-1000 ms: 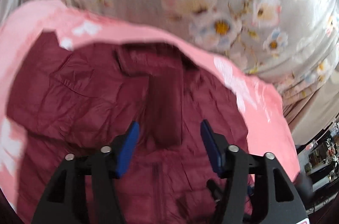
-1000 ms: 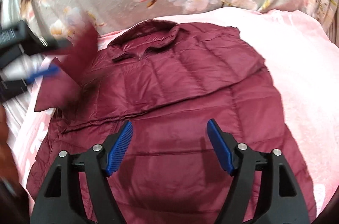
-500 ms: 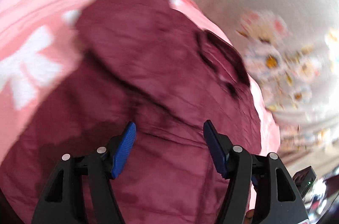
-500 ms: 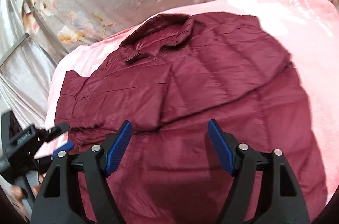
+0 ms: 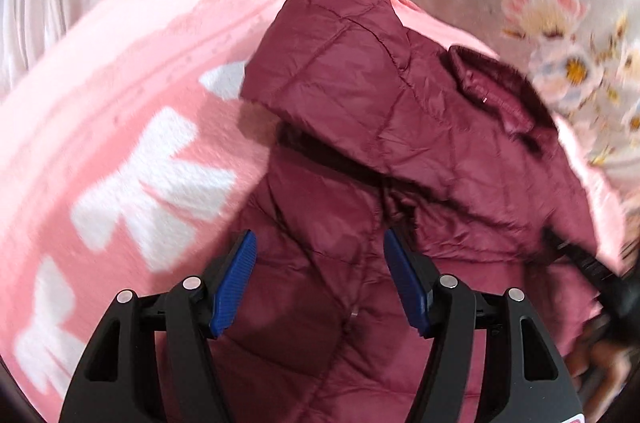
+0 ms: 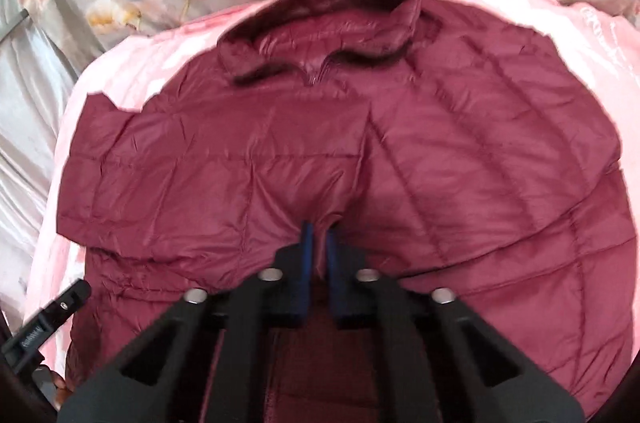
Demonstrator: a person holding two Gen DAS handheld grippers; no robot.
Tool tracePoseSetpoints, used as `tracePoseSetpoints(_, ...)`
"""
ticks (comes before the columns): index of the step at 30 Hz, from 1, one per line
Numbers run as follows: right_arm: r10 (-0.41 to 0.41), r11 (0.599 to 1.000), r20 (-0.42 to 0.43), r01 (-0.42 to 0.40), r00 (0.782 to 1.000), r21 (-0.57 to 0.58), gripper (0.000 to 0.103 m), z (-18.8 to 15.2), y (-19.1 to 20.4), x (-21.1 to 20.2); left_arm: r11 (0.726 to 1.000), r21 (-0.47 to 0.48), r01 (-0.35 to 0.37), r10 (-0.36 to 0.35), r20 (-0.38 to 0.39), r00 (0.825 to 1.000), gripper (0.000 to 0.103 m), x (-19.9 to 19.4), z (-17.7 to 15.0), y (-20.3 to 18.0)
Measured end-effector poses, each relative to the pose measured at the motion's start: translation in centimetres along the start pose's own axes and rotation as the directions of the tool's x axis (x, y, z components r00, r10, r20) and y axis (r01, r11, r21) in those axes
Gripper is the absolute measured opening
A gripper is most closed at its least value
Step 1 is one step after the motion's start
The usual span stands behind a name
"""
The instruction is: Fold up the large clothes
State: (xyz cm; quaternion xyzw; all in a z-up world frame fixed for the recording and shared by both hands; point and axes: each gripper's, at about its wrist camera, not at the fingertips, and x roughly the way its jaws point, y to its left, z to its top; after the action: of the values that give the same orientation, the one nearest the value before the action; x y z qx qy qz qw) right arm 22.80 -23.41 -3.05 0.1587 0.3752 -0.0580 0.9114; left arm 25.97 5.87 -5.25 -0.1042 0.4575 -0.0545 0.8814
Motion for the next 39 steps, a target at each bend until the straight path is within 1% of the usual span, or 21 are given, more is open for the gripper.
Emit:
tracePoseSetpoints(1,-0.022,1.0,0.034,0.022,0.999,-0.004,0.002,0.6,-0.3,-0.9,1.0,0.022,-0.017,0.017,0.002,1.0,0.061,0.1,0.1,-0.2)
tracePoseSetpoints(2,-0.063,0.998,0.091,0.064,0.994,-0.012,0.002,1.3,-0.8,-2.4,0.998,0.043,-0.038,0.038,0.004,0.999,0.06,0.1,0.3,-0.3)
tracePoseSetpoints(4,-0.126,0.992,0.165,0.129,0.978,-0.01,0.002,2.4,-1.8,-4.5,0.996,0.063,-0.06,0.06,0.007,0.998,0.056,0.2,0.6,-0.5)
tracePoseSetpoints(6,-0.169,0.985,0.199,0.173,0.965,-0.006,0.002,3.4,-3.0,-5.8,0.996,0.064,-0.06,0.06,-0.002,0.998,0.051,0.5,1.1,-0.7)
tracePoseSetpoints(8,-0.188,0.982,0.204,0.191,0.961,0.007,0.002,4.0,-4.4,-6.5,0.998,0.05,-0.042,0.044,-0.022,0.999,0.049,0.7,1.4,-0.6)
tracePoseSetpoints(12,-0.216,0.976,0.202,0.216,0.955,0.021,0.002,4.7,-6.6,-6.9,0.999,0.038,0.011,-0.008,-0.065,0.998,0.049,1.7,2.6,-1.4)
tracePoseSetpoints(15,-0.234,0.972,0.205,0.235,0.95,0.02,0.002,4.9,-7.8,-7.0,0.998,0.0,0.057,-0.057,-0.098,0.994,0.049,2.3,3.7,-1.3)
tracePoseSetpoints(18,-0.238,0.971,0.196,0.24,0.951,0.015,0.002,4.9,-8.5,-6.6,0.995,-0.059,0.076,-0.082,-0.109,0.991,0.049,3.2,5.2,-0.7)
tracePoseSetpoints(21,-0.24,0.97,0.185,0.244,0.953,0.003,0.002,4.5,-8.8,-6.1,0.992,-0.098,0.078,-0.089,-0.118,0.989,0.049,4.1,7.0,0.1)
tracePoseSetpoints(24,-0.239,0.97,0.181,0.243,0.954,0.0,0.002,4.1,-9.0,-5.9,0.992,-0.119,0.041,-0.054,-0.111,0.992,0.049,5.0,8.4,0.5)
tracePoseSetpoints(29,-0.241,0.97,0.169,0.242,0.956,0.015,0.002,3.4,-9.9,-5.6,0.988,-0.152,-0.032,0.025,-0.047,0.999,0.048,5.3,10.3,1.4)
tracePoseSetpoints(30,-0.243,0.97,0.164,0.244,0.956,0.018,0.002,3.2,-10.0,-5.5,0.988,-0.147,-0.043,0.036,-0.05,0.998,0.035,5.7,10.6,1.6)
tracePoseSetpoints(31,-0.245,0.969,0.157,0.245,0.957,0.02,0.002,3.1,-10.1,-5.3,0.99,-0.134,-0.052,0.044,-0.062,0.997,0.027,6.1,10.7,1.5)
tracePoseSetpoints(32,-0.245,0.969,0.151,0.245,0.958,0.022,0.002,3.0,-10.3,-5.1,0.991,-0.121,-0.056,0.047,-0.079,0.996,0.015,6.4,10.8,1.6)
tracePoseSetpoints(33,-0.242,0.97,0.145,0.24,0.96,0.027,0.002,2.9,-10.5,-5.0,0.992,-0.114,-0.056,0.046,-0.087,0.995,0.01,6.6,10.7,1.6)
tracePoseSetpoints(36,-0.23,0.973,0.16,0.227,0.96,0.039,0.002,2.7,-10.6,-5.5,0.995,-0.043,-0.087,0.084,-0.071,0.994,0.003,6.2,10.2,0.9)
tracePoseSetpoints(38,-0.24,0.971,0.167,0.238,0.956,0.032,0.002,2.7,-10.5,-5.7,0.994,-0.007,-0.105,0.104,-0.051,0.993,0.002,5.8,9.7,0.5)
tracePoseSetpoints(39,-0.256,0.967,0.158,0.256,0.954,0.021,0.002,2.6,-10.5,-5.4,0.993,0.014,-0.117,0.117,-0.037,0.992,0.002,5.7,9.5,0.0)
